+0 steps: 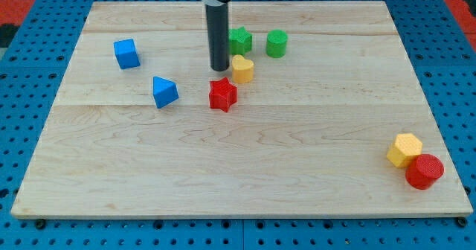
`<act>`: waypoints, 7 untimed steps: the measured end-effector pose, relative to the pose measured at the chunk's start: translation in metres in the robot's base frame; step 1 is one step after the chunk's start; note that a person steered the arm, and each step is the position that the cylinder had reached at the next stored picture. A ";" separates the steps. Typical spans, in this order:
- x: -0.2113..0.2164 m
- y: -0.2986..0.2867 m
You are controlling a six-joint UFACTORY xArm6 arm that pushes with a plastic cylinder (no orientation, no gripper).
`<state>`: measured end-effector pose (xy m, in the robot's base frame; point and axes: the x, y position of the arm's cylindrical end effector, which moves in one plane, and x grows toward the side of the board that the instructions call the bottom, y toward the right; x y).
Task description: Push the blue cube left to the green star
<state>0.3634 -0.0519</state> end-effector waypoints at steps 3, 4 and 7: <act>0.045 -0.148; 0.033 -0.170; -0.019 -0.111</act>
<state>0.3441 -0.1630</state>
